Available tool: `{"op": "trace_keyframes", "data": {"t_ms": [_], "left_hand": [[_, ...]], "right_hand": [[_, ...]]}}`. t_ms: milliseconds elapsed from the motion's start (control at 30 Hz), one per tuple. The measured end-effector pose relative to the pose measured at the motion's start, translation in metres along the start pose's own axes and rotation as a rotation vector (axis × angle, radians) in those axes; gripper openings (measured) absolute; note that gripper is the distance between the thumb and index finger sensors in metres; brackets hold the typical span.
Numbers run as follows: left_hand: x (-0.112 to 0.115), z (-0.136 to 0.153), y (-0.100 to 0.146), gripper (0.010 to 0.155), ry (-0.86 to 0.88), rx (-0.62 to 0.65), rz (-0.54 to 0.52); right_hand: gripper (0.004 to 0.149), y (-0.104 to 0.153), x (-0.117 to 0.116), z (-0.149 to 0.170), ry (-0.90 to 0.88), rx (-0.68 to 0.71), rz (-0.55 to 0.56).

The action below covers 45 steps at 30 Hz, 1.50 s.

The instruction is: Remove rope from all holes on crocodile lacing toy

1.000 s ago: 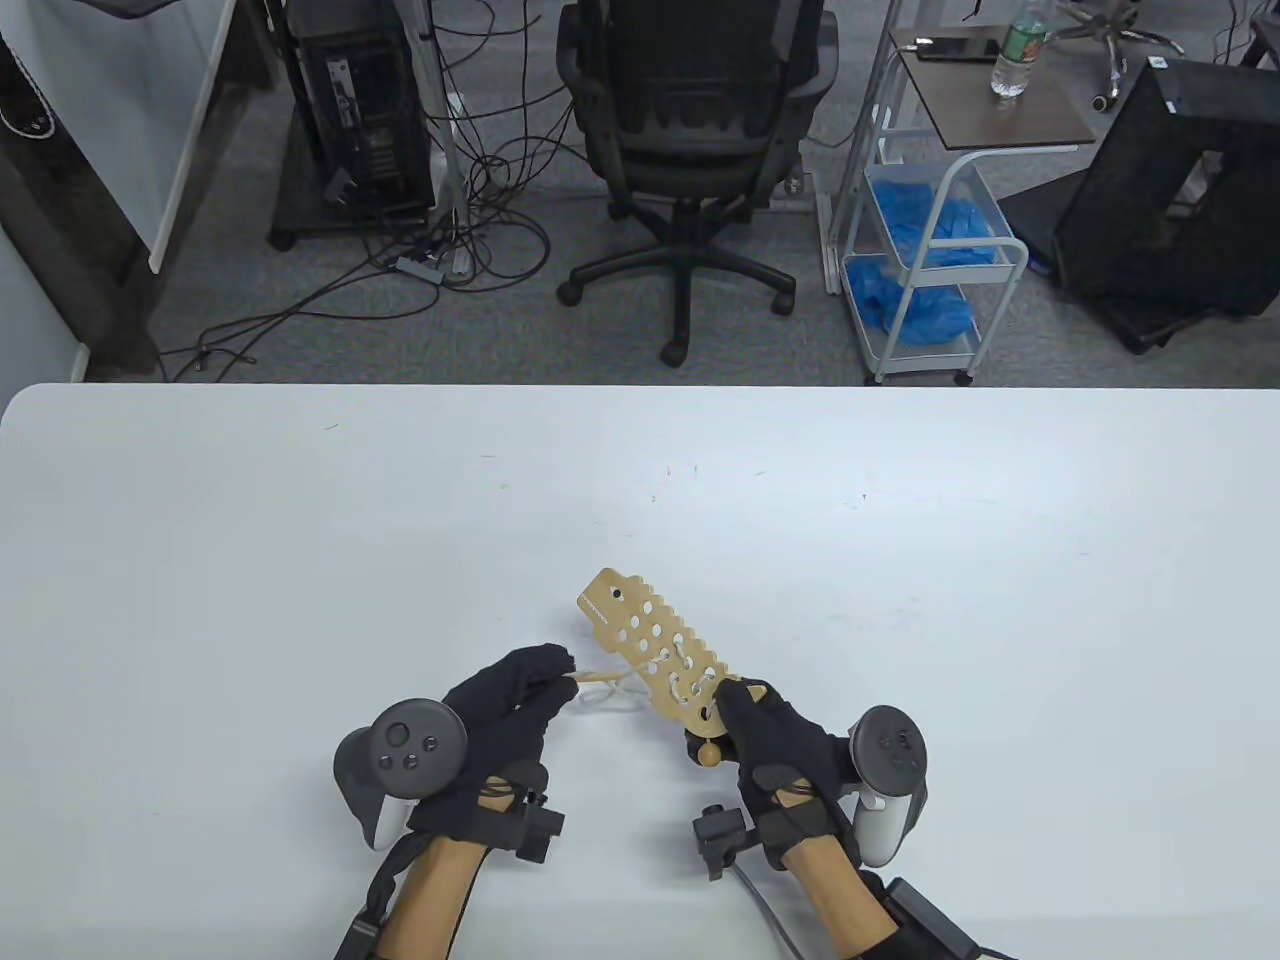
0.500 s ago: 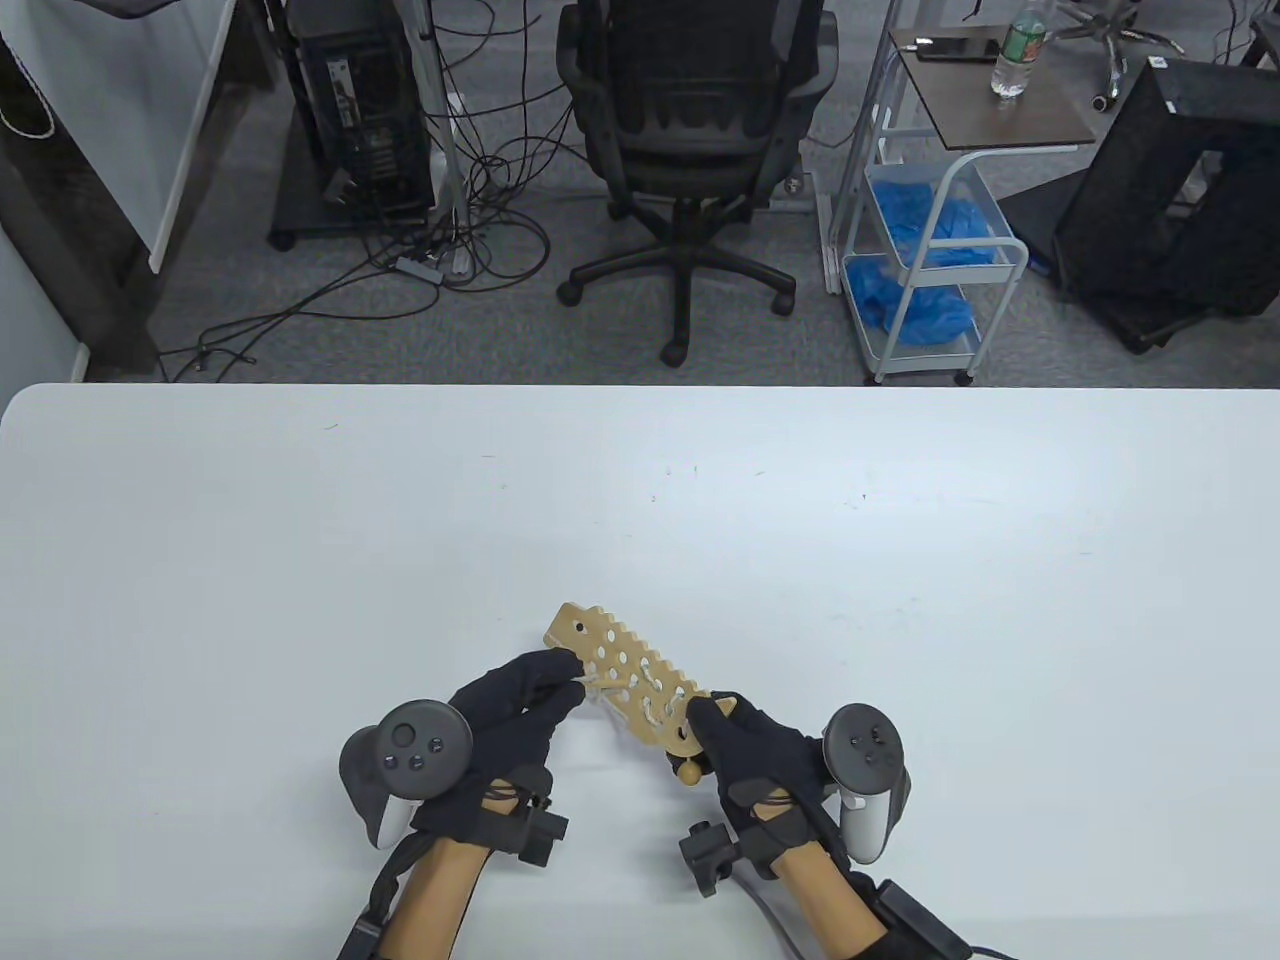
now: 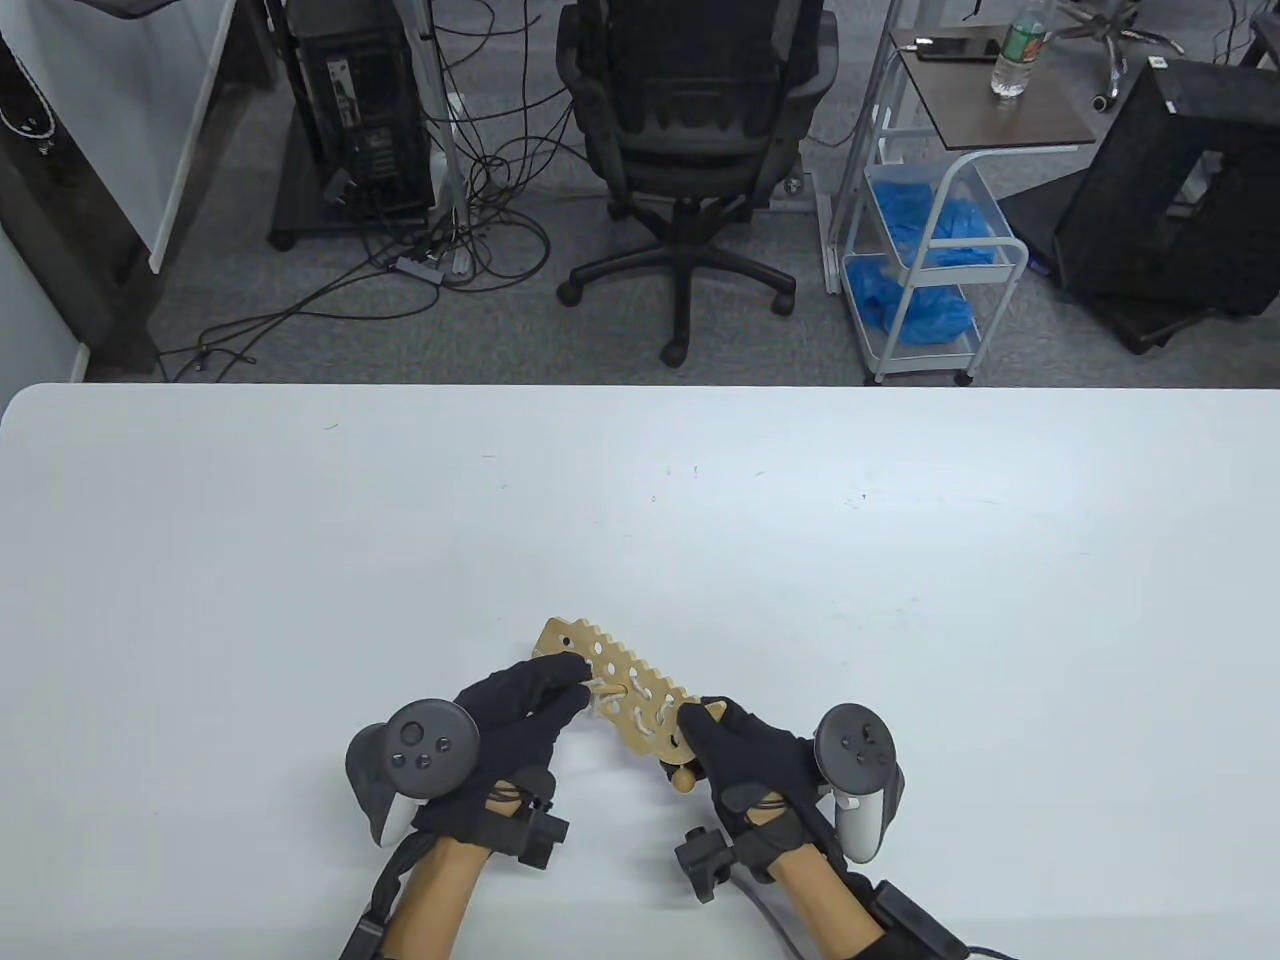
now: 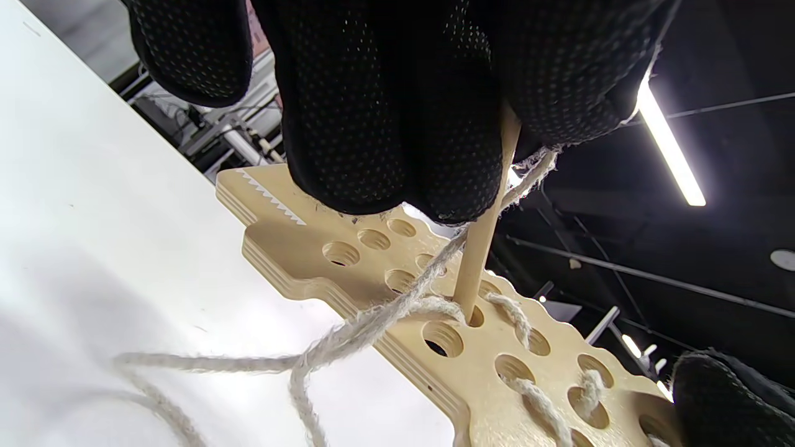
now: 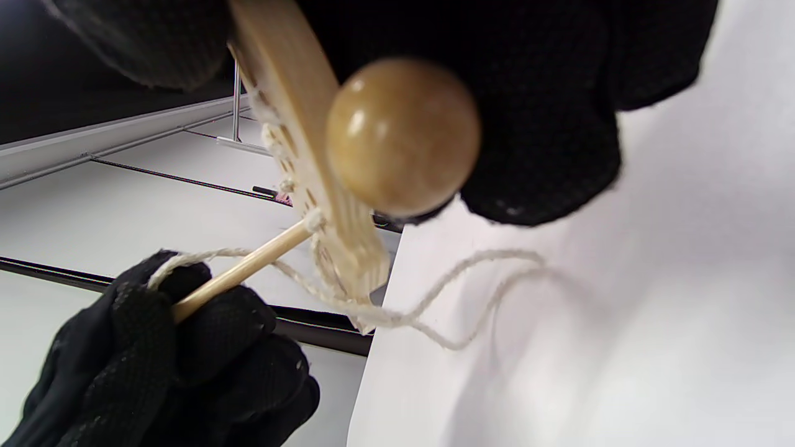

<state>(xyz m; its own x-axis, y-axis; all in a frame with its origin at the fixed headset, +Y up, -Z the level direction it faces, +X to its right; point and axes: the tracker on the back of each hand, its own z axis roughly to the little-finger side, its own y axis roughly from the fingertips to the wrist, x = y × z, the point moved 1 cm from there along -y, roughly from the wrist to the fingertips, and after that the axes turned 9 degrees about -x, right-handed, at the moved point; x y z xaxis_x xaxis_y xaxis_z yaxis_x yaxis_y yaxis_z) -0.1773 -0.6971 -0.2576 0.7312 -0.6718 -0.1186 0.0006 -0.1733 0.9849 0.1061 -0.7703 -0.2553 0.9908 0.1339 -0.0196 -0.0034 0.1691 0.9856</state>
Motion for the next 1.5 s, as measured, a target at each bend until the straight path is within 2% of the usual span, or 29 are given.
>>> {"op": "trace_keyframes", "data": {"t_ms": [400,900,1500], "left_hand": [[0.006,0.0,-0.001,0.041,-0.021,0.011,0.054],[0.007,-0.002,-0.001,0.042,-0.027,0.021,0.058],[0.011,-0.003,0.0,0.042,-0.076,0.015,0.057]], "right_hand": [[0.05,0.0,0.0,-0.001,-0.023,0.005,-0.005],[0.05,0.001,0.002,-0.001,-0.078,-0.006,-0.005],[0.051,0.001,0.004,-0.005,-0.026,0.023,0.006]]}}
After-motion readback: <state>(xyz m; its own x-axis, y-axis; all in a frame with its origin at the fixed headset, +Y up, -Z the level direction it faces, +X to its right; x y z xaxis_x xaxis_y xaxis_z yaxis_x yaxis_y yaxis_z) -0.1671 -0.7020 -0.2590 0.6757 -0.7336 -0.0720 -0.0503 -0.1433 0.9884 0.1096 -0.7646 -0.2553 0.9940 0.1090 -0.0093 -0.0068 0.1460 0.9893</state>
